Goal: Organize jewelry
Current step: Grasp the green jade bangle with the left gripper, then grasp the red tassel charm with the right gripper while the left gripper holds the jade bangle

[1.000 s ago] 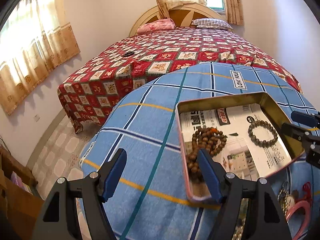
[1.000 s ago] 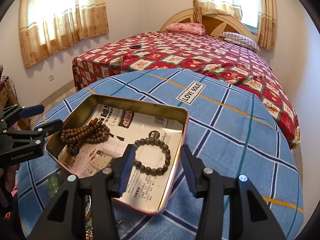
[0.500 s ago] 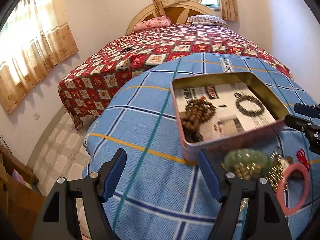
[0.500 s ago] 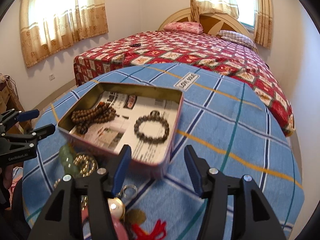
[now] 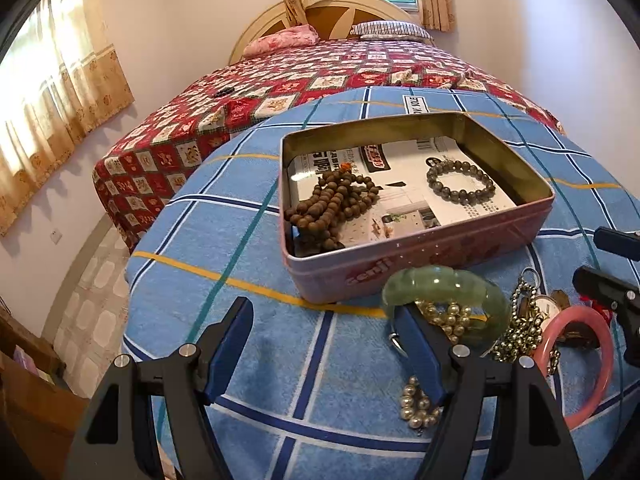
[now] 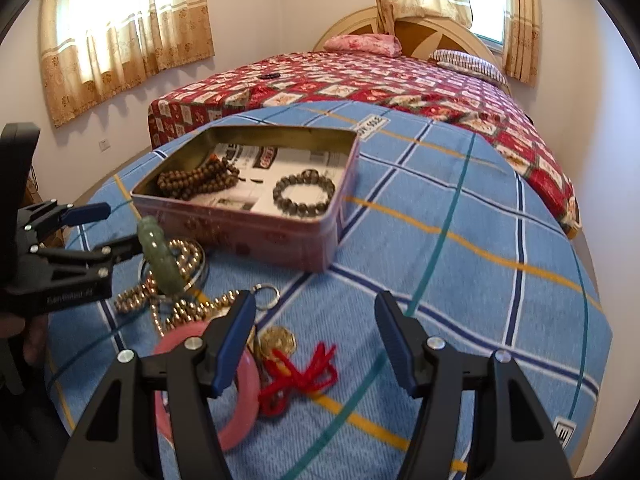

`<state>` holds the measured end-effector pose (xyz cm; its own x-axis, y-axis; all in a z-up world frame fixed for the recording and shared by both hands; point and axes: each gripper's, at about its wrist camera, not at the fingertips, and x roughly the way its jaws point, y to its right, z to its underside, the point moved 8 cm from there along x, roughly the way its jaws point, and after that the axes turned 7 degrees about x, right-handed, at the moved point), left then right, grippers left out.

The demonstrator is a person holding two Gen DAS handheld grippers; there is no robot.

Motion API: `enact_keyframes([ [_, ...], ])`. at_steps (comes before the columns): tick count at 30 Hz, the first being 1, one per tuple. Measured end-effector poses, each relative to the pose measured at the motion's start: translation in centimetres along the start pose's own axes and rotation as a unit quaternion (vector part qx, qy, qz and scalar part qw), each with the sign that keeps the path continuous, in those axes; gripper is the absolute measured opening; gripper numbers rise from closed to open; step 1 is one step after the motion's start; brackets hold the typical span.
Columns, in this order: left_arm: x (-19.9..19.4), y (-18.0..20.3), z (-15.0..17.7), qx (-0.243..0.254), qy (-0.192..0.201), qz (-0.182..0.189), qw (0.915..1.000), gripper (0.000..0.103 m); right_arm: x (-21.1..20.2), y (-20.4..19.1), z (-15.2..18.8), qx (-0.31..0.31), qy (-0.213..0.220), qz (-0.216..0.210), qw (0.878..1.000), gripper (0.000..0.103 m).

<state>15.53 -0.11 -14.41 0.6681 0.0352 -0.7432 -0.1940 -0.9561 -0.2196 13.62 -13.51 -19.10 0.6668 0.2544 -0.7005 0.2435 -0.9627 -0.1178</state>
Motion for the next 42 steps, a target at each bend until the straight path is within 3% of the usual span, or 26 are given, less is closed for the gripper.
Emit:
enact_keyframes([
  [7, 0.7, 0.6, -0.5, -0.003, 0.009, 0.019, 0.9998, 0.073, 0.3, -0.1, 0.6, 0.001, -0.003, -0.002, 1.000, 0.064],
  [8, 0.7, 0.6, -0.5, -0.003, 0.011, 0.020, 0.9997, 0.070, 0.3, -0.1, 0.7, 0.001, -0.002, -0.001, 1.000, 0.064],
  [9, 0.8, 0.6, -0.6, -0.002, 0.011, 0.023, 0.9997, 0.056, 0.1, 0.0, 0.7, 0.003, -0.001, 0.000, 1.000, 0.064],
  [10, 0.9, 0.7, -0.6, -0.002, 0.009, 0.031, 0.9995, 0.050, 0.0, 0.3, 0.8, 0.006, 0.000, 0.001, 1.000, 0.064],
  [12, 1.0, 1.2, -0.7, 0.001, 0.007, 0.050, 0.9987, 0.023, -0.2, 0.8, 1.0, 0.013, 0.001, 0.003, 1.000, 0.064],
  [16, 0.7, 1.8, -0.5, 0.008, 0.012, 0.063, 0.9979, 0.009, -0.5, 1.7, 1.5, 0.025, -0.001, 0.010, 1.000, 0.064],
  [19, 0.3, 1.8, -0.5, 0.010, 0.015, 0.066, 0.9977, 0.007, -0.7, 1.6, 1.9, 0.023, -0.004, 0.006, 1.000, 0.064],
  [25, -1.1, 0.8, -0.2, 0.008, 0.024, 0.063, 0.9977, 0.007, -0.3, 0.5, 2.7, 0.007, -0.023, -0.014, 1.000, 0.045],
  [27, -1.4, 0.4, 0.0, 0.004, 0.025, 0.062, 0.9977, 0.007, 0.2, 0.4, 3.2, 0.009, -0.035, -0.022, 0.999, 0.031],
  [29, -1.5, 0.1, -0.1, -0.001, 0.027, 0.063, 0.9976, 0.007, 0.2, 0.4, 3.3, 0.009, -0.033, -0.025, 0.999, 0.027],
  [31, -2.0, 0.0, -0.2, -0.003, 0.032, 0.065, 0.9974, 0.007, 0.1, 0.2, 3.4, 0.008, -0.036, -0.036, 0.999, 0.010],
  [42, -5.0, -1.5, -2.2, -0.016, 0.065, 0.061, 0.9959, 0.006, -3.0, -0.2, 1.0, 0.002, 0.021, -0.041, 0.999, 0.006],
])
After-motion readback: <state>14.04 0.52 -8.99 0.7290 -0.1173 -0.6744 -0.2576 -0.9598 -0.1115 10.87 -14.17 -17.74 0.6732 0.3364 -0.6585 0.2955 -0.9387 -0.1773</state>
